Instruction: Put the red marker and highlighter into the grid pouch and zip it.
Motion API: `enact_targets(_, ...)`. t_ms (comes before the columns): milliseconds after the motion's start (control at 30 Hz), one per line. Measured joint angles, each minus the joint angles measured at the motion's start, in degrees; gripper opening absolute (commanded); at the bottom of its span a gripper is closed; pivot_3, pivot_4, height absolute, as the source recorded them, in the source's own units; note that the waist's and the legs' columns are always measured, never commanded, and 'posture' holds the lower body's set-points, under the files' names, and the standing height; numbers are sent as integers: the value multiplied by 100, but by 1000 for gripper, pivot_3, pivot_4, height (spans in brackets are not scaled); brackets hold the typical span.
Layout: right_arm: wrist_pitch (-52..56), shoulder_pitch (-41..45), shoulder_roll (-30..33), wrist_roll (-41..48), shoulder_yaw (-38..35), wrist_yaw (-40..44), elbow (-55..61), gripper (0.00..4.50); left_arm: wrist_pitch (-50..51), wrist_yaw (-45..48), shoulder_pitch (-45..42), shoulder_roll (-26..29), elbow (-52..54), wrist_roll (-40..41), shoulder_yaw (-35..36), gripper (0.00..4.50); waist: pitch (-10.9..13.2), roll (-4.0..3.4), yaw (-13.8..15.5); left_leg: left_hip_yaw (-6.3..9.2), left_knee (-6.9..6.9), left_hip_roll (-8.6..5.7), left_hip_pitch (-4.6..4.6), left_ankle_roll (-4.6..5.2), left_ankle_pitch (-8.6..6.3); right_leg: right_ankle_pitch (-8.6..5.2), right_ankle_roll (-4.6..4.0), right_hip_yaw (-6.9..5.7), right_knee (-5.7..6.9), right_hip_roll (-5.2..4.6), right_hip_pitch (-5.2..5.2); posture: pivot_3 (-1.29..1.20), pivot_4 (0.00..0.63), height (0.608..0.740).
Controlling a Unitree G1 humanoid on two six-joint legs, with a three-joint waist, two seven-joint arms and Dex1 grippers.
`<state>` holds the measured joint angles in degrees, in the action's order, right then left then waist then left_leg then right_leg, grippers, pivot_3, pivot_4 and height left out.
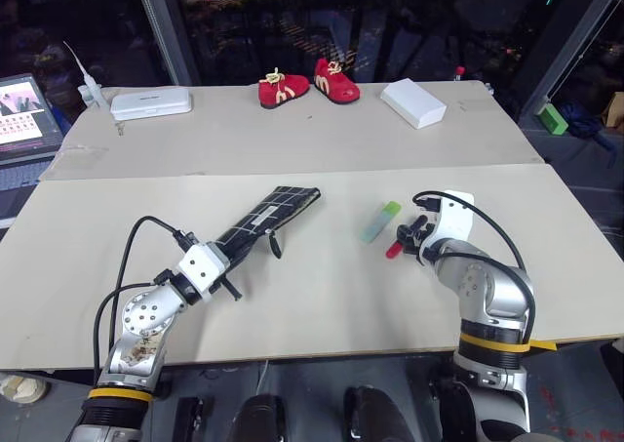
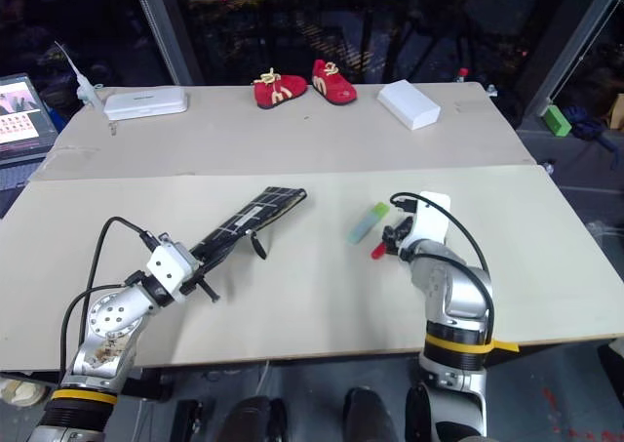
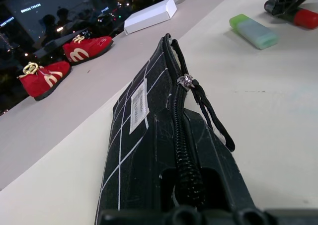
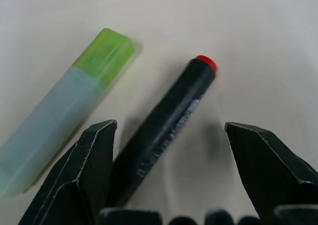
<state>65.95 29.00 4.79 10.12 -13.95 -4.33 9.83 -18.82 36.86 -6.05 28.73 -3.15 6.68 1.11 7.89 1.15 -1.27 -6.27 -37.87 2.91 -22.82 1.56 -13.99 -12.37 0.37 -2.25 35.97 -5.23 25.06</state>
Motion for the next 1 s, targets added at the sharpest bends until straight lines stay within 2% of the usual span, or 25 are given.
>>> enact_targets(233,-342,-150,26,-148,294,11,-69,3881,10,-80,49,0,43,-1,2,0,-1,2,-9,0,0,0,3,0,0,0,0,0,-1,0,-4,0,150,740)
enact_targets(367,-461,-250,25,-226,300,-53,-68,2780,15,-140,118,7,131,0,27,0,-4,6,-1,2,0,0,7,0,0,0,0,-1,-2,-1,-8,0,150,740)
enact_targets(533,-594,-302,-2,-262,184,-118,-85,955,26,-147,193,38,185,0,53,0,-6,8,-5,2,0,2,7,0,0,0,0,-1,-1,0,-7,0,150,740)
enact_targets(600,-649,-303,-22,-260,161,-129,-95,512,29,-147,192,72,222,2,80,0,-6,8,-21,2,0,3,8,0,0,0,0,0,-1,1,-7,0,150,740)
enact_targets(867,-823,-253,-101,-203,48,-87,-226,497,38,-140,181,144,224,11,180,0,-6,9,-91,7,0,3,10,0,0,0,0,1,-1,0,-9,0,150,740)
enact_targets(933,-1000,-204,-43,-155,83,102,-369,497,39,-131,179,158,225,14,192,0,-6,9,-116,10,0,2,11,0,0,0,0,6,0,0,-8,0,150,740)
enact_targets(1000,-1571,-122,204,-61,266,632,-536,497,39,-115,179,171,229,17,200,0,-1,1,-130,15,1,0,5,1,0,0,0,9,-1,0,1,0,150,740)
